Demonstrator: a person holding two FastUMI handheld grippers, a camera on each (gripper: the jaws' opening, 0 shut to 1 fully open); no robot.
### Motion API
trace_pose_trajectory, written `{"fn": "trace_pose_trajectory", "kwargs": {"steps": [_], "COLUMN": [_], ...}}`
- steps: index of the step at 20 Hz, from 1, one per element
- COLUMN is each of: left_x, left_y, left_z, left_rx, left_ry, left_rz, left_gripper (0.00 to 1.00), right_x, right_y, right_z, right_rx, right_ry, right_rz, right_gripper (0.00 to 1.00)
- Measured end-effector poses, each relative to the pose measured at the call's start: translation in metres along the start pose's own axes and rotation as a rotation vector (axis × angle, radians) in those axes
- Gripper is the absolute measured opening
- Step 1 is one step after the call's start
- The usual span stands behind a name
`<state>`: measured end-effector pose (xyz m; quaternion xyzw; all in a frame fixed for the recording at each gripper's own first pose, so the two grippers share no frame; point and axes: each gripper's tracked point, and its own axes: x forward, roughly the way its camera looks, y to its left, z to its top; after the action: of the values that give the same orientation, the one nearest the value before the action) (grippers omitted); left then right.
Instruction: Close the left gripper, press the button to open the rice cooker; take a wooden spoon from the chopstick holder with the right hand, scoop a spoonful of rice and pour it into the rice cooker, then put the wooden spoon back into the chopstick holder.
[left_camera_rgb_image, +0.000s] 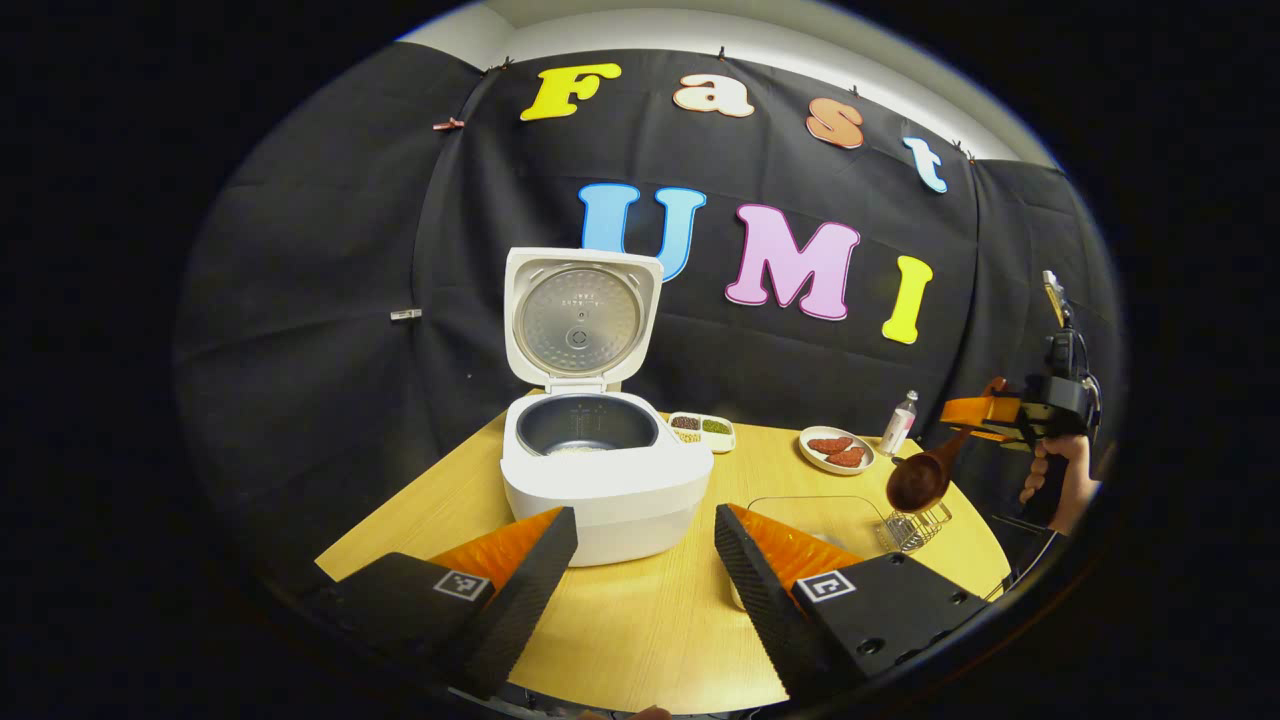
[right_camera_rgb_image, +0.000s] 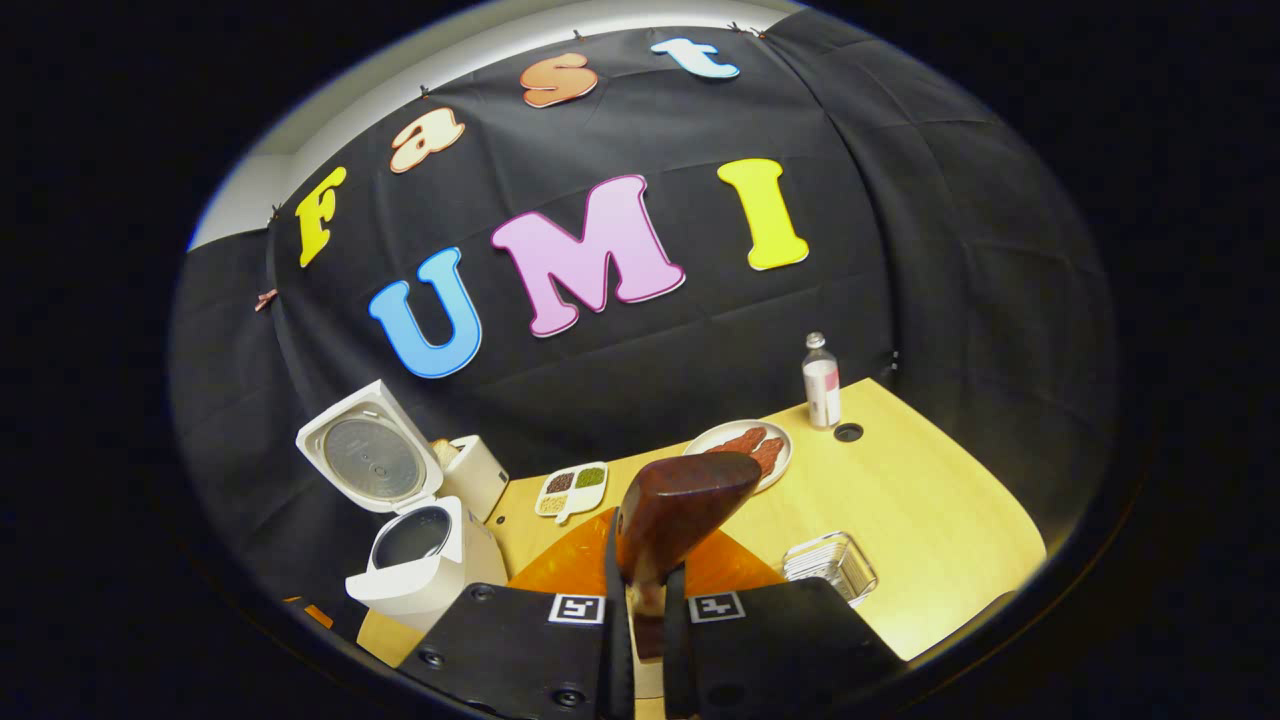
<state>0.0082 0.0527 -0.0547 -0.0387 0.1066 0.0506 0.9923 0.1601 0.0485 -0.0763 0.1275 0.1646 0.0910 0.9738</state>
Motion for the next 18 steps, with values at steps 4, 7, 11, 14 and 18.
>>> {"fn": "trace_pose_trajectory", "kwargs": {"steps": [4, 7, 11, 14, 18], "left_x": [0.004, 0.01, 0.016, 0.02, 0.023], "left_y": [0.016, 0.028, 0.038, 0.045, 0.055], "left_z": [-0.014, -0.029, -0.047, -0.057, -0.062], "left_rx": [0.0, -0.015, -0.059, -0.073, -0.094], "left_ry": [0.032, 0.065, 0.111, 0.128, 0.141], "left_rz": [-0.024, -0.028, -0.02, -0.015, 0.0], "left_gripper": [0.96, 0.96, 0.96, 0.96, 0.95], "right_x": [0.018, 0.037, 0.058, 0.06, 0.053], "right_y": [0.017, 0.018, 0.012, 0.018, 0.035], "right_z": [-0.034, -0.066, -0.105, -0.126, -0.141], "right_rx": [-0.062, -0.108, -0.157, -0.174, -0.134], "right_ry": [0.017, 0.046, 0.078, 0.095, 0.108], "right_rz": [-0.008, -0.023, -0.051, -0.047, -0.029], "right_gripper": [0.16, 0.16, 0.16, 0.16, 0.16]}}
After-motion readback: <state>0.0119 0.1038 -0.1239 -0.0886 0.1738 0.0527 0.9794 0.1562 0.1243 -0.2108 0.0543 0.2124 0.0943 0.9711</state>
